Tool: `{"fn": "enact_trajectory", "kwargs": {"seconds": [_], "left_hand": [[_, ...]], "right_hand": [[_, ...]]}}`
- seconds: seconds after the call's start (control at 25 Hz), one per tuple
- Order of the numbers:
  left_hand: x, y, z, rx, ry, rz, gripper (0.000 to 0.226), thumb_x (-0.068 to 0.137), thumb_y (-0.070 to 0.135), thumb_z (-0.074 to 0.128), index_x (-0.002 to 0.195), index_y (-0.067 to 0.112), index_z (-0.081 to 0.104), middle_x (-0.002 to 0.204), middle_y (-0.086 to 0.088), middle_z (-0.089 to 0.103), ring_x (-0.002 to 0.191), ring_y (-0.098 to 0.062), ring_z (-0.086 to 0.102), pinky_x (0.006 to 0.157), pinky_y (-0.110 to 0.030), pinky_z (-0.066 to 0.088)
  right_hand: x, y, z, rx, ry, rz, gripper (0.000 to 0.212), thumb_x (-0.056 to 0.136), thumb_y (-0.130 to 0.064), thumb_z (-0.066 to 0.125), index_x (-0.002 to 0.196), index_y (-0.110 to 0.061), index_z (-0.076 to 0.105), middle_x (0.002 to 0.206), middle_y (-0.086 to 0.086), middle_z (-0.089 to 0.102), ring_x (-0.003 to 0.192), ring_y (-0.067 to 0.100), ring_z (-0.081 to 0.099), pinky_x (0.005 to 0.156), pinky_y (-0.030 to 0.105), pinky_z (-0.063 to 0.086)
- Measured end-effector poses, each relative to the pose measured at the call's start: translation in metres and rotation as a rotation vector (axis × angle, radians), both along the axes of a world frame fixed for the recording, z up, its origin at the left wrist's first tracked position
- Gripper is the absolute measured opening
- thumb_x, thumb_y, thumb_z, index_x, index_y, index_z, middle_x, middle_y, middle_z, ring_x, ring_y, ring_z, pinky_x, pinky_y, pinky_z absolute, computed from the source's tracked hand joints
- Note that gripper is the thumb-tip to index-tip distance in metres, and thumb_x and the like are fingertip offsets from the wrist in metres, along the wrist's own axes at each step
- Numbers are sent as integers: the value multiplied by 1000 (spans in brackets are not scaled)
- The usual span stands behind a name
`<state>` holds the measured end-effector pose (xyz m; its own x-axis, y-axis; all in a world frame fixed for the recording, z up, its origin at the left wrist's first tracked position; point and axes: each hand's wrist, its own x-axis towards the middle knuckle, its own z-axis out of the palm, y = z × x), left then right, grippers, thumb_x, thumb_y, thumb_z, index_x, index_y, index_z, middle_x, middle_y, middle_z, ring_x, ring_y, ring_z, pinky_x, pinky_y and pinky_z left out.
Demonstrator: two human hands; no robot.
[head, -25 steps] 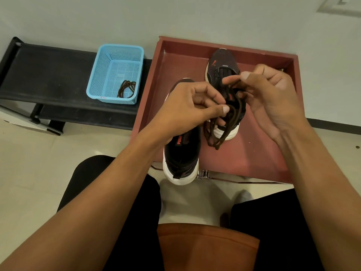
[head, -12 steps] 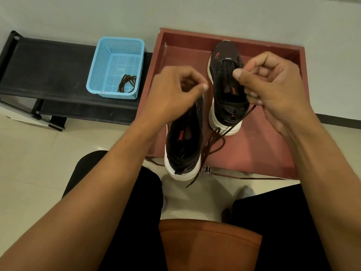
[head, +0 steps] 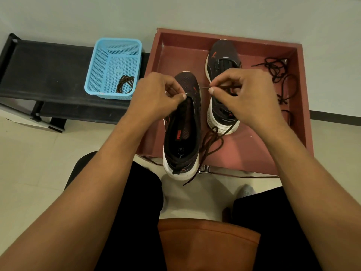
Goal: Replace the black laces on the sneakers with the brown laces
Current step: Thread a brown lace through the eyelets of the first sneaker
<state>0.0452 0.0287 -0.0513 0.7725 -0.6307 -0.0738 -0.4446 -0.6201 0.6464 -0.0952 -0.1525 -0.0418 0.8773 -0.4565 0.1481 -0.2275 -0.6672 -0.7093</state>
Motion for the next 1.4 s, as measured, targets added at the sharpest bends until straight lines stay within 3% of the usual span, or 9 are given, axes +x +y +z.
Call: {"fn": "enact_trajectory", "kwargs": {"seconds": [0.12, 0.2, 0.28, 0.48, 0.68, 0.84, 1.04, 1.2, 1.4], "left_hand": [[-6, -7, -9, 140, -54, -80, 10, 85, 39, 81, 94, 35, 79, 86, 9, 63, 78, -11, 61, 75, -31, 52], [-8, -11, -13, 172, -81, -78, 12, 83, 39, 82, 93, 36, 77, 91, 6, 55, 83, -15, 59, 73, -31, 47], [-8, -16, -17, 170, -68, -34, 11, 82, 38, 83, 89, 38, 75, 82, 11, 54, 82, -15, 58, 69, -30, 43], [-12, -28, -14, 182, -12, 97, 9, 81, 32, 83, 80, 38, 77, 69, 16, 59, 79, -13, 64, 64, -29, 48], [-12, -28, -18, 187, -10, 130, 5, 83, 32, 84, 85, 36, 80, 77, 14, 62, 78, -13, 65, 61, -27, 47], [-14, -30, -17, 183, -12, 133, 5, 85, 32, 84, 88, 35, 81, 73, 16, 57, 66, -4, 54, 51, -18, 35], [-12, -28, -24, 154, 31, 141, 8, 82, 38, 86, 89, 38, 82, 85, 13, 69, 83, -11, 68, 64, -28, 49], [-14, -28, -32, 118, -2, 180, 8, 79, 37, 88, 84, 38, 82, 100, 8, 72, 86, -12, 69, 61, -26, 49], [-20, -28, -35, 92, -75, 233, 9, 78, 37, 89, 81, 35, 81, 108, 4, 68, 91, -14, 69, 63, -28, 50]], "right_hand": [[8, 10, -9, -263, 73, 12, 11, 93, -39, 73, 101, -32, 77, 87, -17, 72, 95, 6, 65, 81, 33, 56], [15, 11, -15, -376, 113, 19, 14, 95, -37, 71, 106, -30, 78, 96, -9, 71, 103, 16, 60, 82, 35, 52], [20, 12, -20, -438, 157, 49, 16, 98, -35, 70, 109, -27, 79, 98, -3, 70, 105, 22, 58, 89, 43, 51], [27, 18, -30, -603, 211, 19, 15, 100, -35, 65, 106, -30, 78, 102, -5, 69, 103, 25, 56, 89, 46, 40], [33, 25, -32, -601, 234, -22, 14, 101, -35, 64, 106, -34, 78, 105, -10, 72, 102, 22, 58, 86, 44, 41], [33, 24, -34, -599, 257, -32, 14, 101, -36, 65, 103, -35, 78, 105, -13, 72, 104, 22, 54, 88, 45, 40], [34, 27, -36, -606, 297, -60, 15, 100, -43, 65, 104, -39, 79, 100, -14, 73, 106, 22, 53, 88, 44, 40], [34, 29, -37, -585, 294, -113, 17, 97, -48, 67, 108, -40, 78, 95, -12, 75, 109, 21, 55, 91, 43, 40], [33, 31, -35, -600, 308, -114, 15, 96, -49, 68, 98, -37, 77, 84, -10, 71, 102, 21, 54, 89, 43, 41]]}}
